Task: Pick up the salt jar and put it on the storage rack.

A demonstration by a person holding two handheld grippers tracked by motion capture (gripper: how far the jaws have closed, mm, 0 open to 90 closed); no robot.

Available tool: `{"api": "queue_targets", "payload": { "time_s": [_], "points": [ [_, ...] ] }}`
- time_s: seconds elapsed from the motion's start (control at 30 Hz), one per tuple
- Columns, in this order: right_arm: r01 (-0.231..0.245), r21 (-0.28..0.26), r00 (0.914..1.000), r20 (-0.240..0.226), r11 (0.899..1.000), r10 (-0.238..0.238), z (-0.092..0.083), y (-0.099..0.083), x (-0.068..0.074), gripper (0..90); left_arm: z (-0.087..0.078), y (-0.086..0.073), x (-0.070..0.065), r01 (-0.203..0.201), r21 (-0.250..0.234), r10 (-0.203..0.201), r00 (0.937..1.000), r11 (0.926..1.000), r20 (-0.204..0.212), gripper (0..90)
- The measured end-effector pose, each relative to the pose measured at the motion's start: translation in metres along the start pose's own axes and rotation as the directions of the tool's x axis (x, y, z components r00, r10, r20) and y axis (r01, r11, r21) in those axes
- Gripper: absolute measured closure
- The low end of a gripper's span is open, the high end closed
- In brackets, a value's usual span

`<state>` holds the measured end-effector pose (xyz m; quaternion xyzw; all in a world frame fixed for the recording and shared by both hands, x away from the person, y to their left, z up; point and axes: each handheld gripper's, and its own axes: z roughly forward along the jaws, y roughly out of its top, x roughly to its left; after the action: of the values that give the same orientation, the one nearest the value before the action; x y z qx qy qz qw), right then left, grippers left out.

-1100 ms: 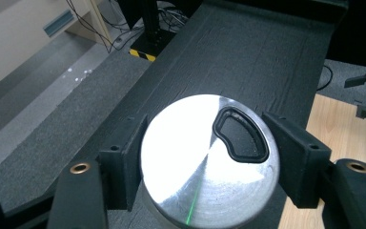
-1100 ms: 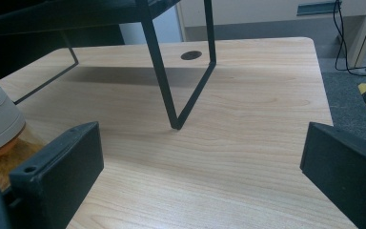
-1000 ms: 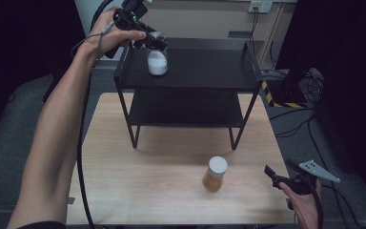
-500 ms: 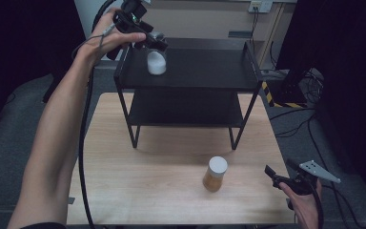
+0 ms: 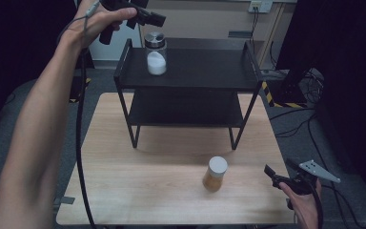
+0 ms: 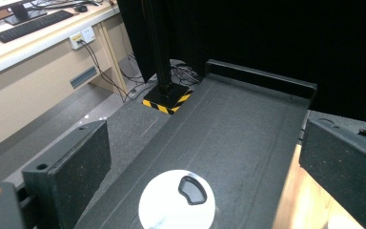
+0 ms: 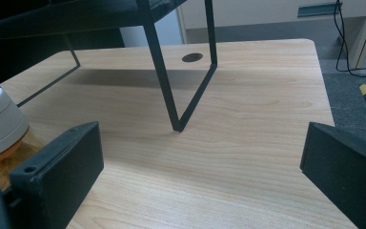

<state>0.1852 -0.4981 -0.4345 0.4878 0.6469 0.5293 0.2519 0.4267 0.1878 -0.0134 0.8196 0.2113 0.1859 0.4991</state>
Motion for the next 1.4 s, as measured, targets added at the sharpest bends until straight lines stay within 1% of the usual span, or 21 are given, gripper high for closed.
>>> {"api": "queue_targets", "payload": {
  "time_s": [0.1,0.2,0.33,0.4,0.47,0.57,0.6,0.63,0.67,0.7,0.73,0.77,0.8,0.87,1.0,1.07,1.1,1.2,1.27,1.3,1.4],
  "points": [
    [-0.002,-0.003,1.0000,-0.002,1.000,0.002,0.000,0.000,0.000,1.1,-0.007,-0.002,-0.008,-0.017,-0.002,0.017,0.9998,0.9998,0.009,2.5],
    [-0.001,0.000,1.0000,-0.003,1.000,0.001,0.000,0.000,0.000,1.1,-0.014,-0.008,-0.015,-0.022,-0.011,0.022,0.9996,0.9997,0.018,2.5],
    [0.002,0.001,1.0000,-0.005,1.000,-0.002,0.001,0.000,0.001,1.1,-0.022,-0.021,-0.023,-0.041,-0.034,0.042,0.9982,0.9986,0.043,2.9],
    [0.003,0.000,1.0000,-0.004,1.000,-0.003,0.001,0.001,0.001,1.1,-0.026,-0.028,-0.026,-0.033,-0.043,0.035,0.9981,0.9985,0.050,3.0],
    [0.004,-0.002,1.0000,-0.005,1.000,-0.004,0.001,0.001,0.002,1.1,-0.031,-0.035,-0.029,-0.037,-0.041,0.039,0.9978,0.9985,0.054,3.0],
    [0.006,-0.002,1.0000,-0.007,1.000,-0.006,0.001,0.001,0.002,1.1,-0.037,-0.049,-0.033,-0.029,-0.062,0.032,0.9976,0.9977,0.061,2.8],
    [0.006,-0.001,0.9999,-0.009,1.000,-0.006,0.001,0.001,0.002,1.1,-0.039,-0.056,-0.034,-0.027,-0.074,0.032,0.9970,0.9969,0.070,2.6],
    [0.006,-0.001,0.9999,-0.009,1.000,-0.006,0.001,0.001,0.002,1.1,-0.039,-0.056,-0.034,-0.027,-0.074,0.032,0.9970,0.9969,0.070,2.6],
    [0.008,0.000,0.9999,-0.010,1.000,-0.008,0.002,0.002,0.003,1.1,-0.040,-0.063,-0.038,-0.031,-0.078,0.036,0.9967,0.9965,0.073,2.7],
    [0.007,0.000,0.9999,-0.009,1.000,-0.007,0.002,0.002,0.003,1.1,-0.041,-0.066,-0.040,-0.039,-0.076,0.044,0.9963,0.9963,0.074,2.5],
    [0.007,0.000,0.9999,-0.010,1.000,-0.007,0.002,0.002,0.003,1.1,-0.042,-0.073,-0.043,-0.042,-0.082,0.049,0.9954,0.9958,0.083,2.5],
    [0.007,0.000,0.9999,-0.010,1.000,-0.007,0.002,0.002,0.003,1.1,-0.042,-0.073,-0.043,-0.042,-0.082,0.049,0.9954,0.9958,0.083,2.4],
    [0.008,0.001,0.9999,-0.009,1.000,-0.008,0.002,0.002,0.003,1.1,-0.043,-0.081,-0.047,-0.045,-0.087,0.052,0.9951,0.9952,0.084,2.4],
    [0.009,0.003,0.9999,-0.010,1.000,-0.008,0.003,0.002,0.003,1.0,-0.044,-0.092,-0.049,-0.038,-0.098,0.047,0.9949,0.9945,0.090,2.4],
    [0.013,0.005,0.9998,-0.015,1.000,-0.012,0.004,0.002,0.004,1.1,-0.046,-0.112,-0.052,-0.023,-0.103,0.032,0.9957,0.9944,0.087,2.5],
    [0.018,0.006,0.9997,-0.017,1.000,-0.018,0.004,0.002,0.005,1.1,-0.046,-0.122,-0.055,-0.023,-0.105,0.032,0.9961,0.9943,0.082,2.5],
    [0.017,0.007,0.9997,-0.017,1.000,-0.017,0.004,0.002,0.005,1.1,-0.046,-0.128,-0.056,-0.018,-0.108,0.027,0.9958,0.9940,0.087,2.6],
    [0.020,0.008,0.9996,-0.019,1.000,-0.020,0.005,0.003,0.006,1.1,-0.046,-0.138,-0.063,-0.041,-0.094,0.048,0.9955,0.9947,0.081,2.6],
    [0.020,0.009,0.9996,-0.021,1.000,-0.019,0.005,0.003,0.007,1.1,-0.047,-0.141,-0.066,-0.045,-0.091,0.052,0.9953,0.9949,0.082,2.4],
    [0.022,0.010,0.9995,-0.022,1.000,-0.021,0.005,0.003,0.007,1.1,-0.047,-0.150,-0.069,-0.044,-0.100,0.054,0.9942,0.9940,0.093,2.6],
    [0.023,0.009,0.9995,-0.021,1.000,-0.023,0.005,0.003,0.008,1.1,-0.046,-0.164,-0.072,-0.042,-0.109,0.054,0.9928,0.9932,0.107,2.7]
  ]
}}
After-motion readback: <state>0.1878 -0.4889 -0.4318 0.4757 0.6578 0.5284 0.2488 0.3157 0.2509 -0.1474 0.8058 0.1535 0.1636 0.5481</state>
